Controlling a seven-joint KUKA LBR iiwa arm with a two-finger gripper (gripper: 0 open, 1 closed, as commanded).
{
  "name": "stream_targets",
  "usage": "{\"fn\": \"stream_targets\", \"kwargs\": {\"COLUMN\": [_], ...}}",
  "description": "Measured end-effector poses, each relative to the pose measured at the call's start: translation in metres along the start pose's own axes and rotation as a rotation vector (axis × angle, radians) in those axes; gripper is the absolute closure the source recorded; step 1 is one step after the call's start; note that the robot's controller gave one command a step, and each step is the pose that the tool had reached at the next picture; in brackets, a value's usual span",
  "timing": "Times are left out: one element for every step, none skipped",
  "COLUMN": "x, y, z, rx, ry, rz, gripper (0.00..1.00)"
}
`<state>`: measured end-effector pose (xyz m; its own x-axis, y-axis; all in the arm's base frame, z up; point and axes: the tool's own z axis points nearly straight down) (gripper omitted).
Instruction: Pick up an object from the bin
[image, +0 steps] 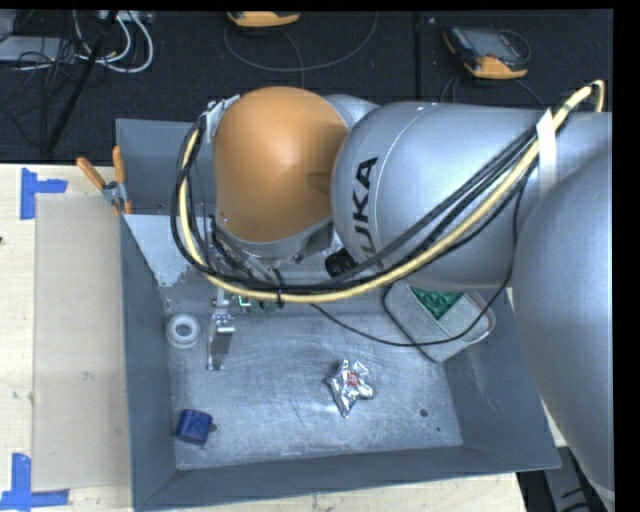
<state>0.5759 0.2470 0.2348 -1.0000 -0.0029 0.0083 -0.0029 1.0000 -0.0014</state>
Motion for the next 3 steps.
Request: {"fn": "stream_targets", "kwargs": {"x": [0.064,0.078,0.076], "y": [-0.007,-0.004,-0.003], "z": [0.101,0.167,0.162], "rx": [0.003,-0.003,-0.006], "ry": [0.004,-0.013,-0.018], "rz": [-0.069,-0.134,-0.130], "gripper": [0.00,0.00,1.00]}}
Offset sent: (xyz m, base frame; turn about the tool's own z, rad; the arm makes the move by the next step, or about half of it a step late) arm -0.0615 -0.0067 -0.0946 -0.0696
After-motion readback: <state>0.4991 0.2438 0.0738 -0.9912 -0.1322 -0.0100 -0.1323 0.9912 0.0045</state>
